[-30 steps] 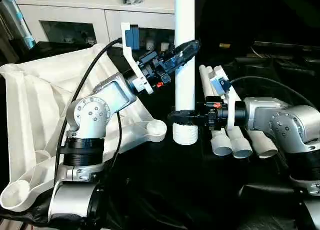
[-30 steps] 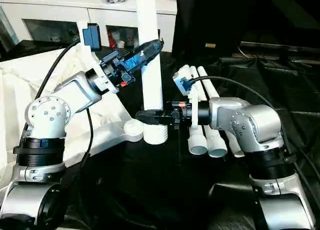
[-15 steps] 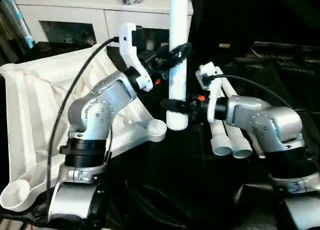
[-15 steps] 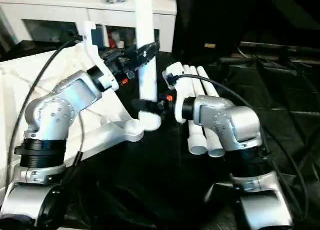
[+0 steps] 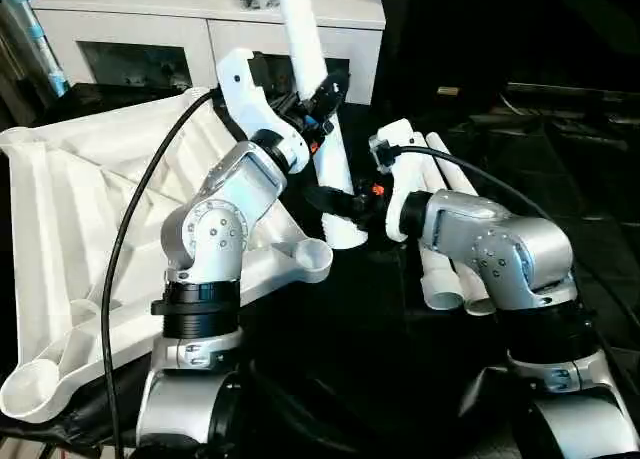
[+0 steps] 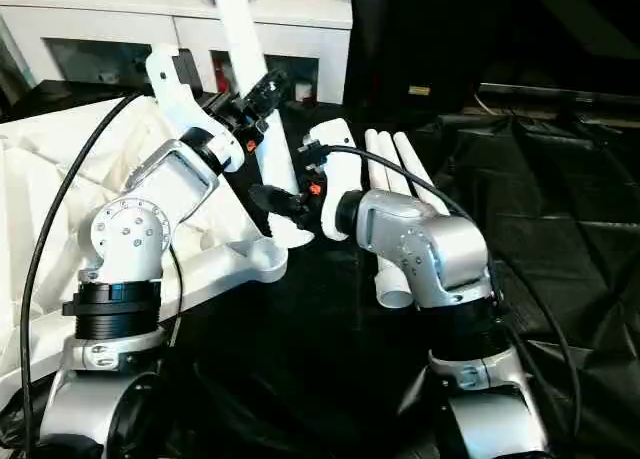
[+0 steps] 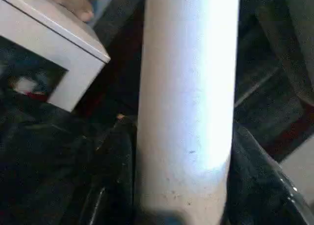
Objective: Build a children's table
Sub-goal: Pick table leg
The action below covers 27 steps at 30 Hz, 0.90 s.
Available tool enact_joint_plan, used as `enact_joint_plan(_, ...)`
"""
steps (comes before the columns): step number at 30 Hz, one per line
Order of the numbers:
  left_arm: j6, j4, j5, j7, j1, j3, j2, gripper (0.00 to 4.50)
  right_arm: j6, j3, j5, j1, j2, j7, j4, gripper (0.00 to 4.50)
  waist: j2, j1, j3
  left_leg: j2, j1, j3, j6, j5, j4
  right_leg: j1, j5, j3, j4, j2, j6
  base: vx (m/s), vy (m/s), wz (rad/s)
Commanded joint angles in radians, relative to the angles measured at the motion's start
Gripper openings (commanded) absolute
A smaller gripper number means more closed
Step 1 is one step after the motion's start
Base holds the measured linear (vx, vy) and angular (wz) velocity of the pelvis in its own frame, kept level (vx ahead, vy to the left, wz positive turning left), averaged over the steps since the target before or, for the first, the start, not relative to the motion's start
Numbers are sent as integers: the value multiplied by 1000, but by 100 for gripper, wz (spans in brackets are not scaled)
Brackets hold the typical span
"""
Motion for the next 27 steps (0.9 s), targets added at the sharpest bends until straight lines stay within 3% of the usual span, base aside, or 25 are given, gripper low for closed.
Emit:
enact_joint_plan(1,-8,0,-9,15,-15,15,-2,195,3,-10,0,-9,4,-13,-32,190,-5,-4,-72,65,27,-26,-16,-7,-68,44,187,39,-62,-77,-240,0,0,0)
enact_joint_plan(3,5,-10,-26,-11,-11,10,2,190,33,-47,32,-13,17,-18,-22,260,-6,-4,-70,64,27,-25,-15,-16,-68,44,172,40,-64,-78,-240,0,0,0)
enact_joint_plan(7,36,-38,-40,-135,4,-47,52,188,65,-63,80,-8,-19,45,-32,271,-5,-2,-70,65,30,-26,-20,-31,-71,42,138,39,-65,-78,-234,0,0,0)
enact_joint_plan(9,66,-53,-61,-213,10,-74,81,188,87,-53,127,17,-70,134,-74,305,-5,3,-71,67,32,-25,-20,-17,-69,44,158,39,-62,-78,-226,0,0,0)
enact_joint_plan(12,130,-64,-115,-391,15,-119,153,188,130,-61,217,64,-164,275,-148,306,-6,3,-70,65,27,-24,-9,-4,-68,43,187,39,-59,-78,-229,0,0,0)
enact_joint_plan(20,179,-86,-225,-661,30,-149,213,188,137,-48,267,93,-271,417,-181,306,-9,-1,-65,65,30,-21,-5,-53,-70,43,77,40,-70,-81,-263,0,0,0)
enact_joint_plan(24,172,-98,-264,-758,39,-159,224,188,136,-41,290,108,-305,466,-198,306,-7,-1,-67,66,29,-21,5,-38,-68,42,101,39,-66,-79,-272,0,0,0)
enact_joint_plan(25,172,-100,-275,-768,39,-156,220,188,139,-41,293,110,-308,470,-201,278,-7,-1,-67,66,29,-21,8,-36,-68,41,106,39,-66,-79,-276,0,0,0)
enact_joint_plan(27,172,-108,-292,-782,41,-147,214,187,143,-41,295,115,-311,474,-203,271,-10,-1,-67,65,28,-21,14,-38,-67,43,101,39,-66,-80,-283,0,0,0)
